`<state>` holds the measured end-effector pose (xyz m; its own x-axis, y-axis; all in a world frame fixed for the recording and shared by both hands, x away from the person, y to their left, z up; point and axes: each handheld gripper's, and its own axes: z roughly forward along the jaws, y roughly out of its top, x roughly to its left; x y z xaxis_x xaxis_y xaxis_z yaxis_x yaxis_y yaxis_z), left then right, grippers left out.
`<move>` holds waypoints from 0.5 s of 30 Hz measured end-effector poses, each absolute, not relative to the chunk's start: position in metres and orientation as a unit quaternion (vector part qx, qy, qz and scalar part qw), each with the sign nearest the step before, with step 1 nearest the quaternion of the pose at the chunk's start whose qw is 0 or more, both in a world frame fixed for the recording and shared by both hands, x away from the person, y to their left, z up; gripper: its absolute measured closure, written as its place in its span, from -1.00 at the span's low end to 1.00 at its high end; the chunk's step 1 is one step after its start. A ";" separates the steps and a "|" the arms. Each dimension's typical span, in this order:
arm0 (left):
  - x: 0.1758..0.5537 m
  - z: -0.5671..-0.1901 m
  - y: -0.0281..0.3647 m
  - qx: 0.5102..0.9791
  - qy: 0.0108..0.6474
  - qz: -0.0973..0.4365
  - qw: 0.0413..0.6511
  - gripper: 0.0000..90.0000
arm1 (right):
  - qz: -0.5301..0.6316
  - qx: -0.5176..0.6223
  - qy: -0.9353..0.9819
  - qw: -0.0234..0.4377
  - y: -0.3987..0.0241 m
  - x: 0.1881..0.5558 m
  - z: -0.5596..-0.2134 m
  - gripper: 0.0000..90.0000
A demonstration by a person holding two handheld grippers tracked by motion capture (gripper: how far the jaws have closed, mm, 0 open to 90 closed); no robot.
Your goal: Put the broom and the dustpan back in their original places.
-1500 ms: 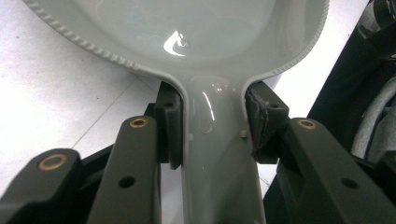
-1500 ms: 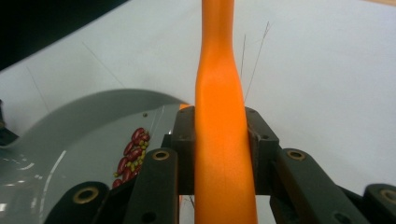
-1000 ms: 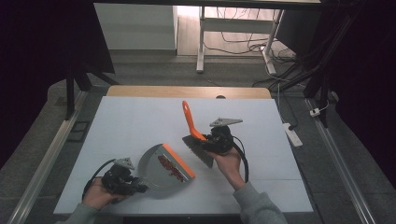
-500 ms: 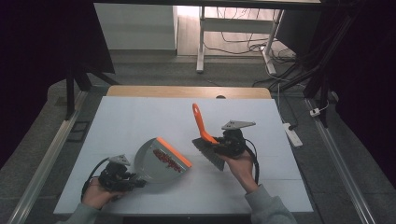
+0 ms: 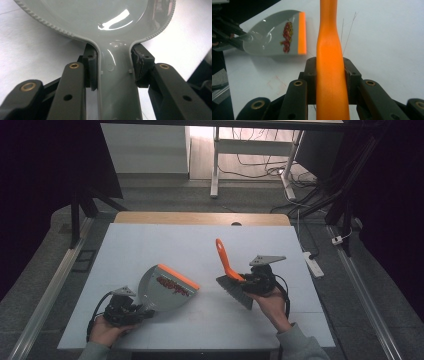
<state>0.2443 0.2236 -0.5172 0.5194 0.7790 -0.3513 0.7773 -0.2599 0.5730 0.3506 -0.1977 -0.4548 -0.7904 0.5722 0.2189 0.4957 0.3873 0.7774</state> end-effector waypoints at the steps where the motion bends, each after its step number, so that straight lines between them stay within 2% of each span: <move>1: 0.244 -0.517 0.225 0.789 0.497 0.003 0.362 0.36 | 0.451 0.323 0.831 0.043 -0.201 0.350 -0.455 0.57; 15: 0.231 -0.522 0.235 0.724 0.584 0.040 0.365 0.36 | 0.433 0.352 0.829 0.019 -0.229 0.342 -0.464 0.57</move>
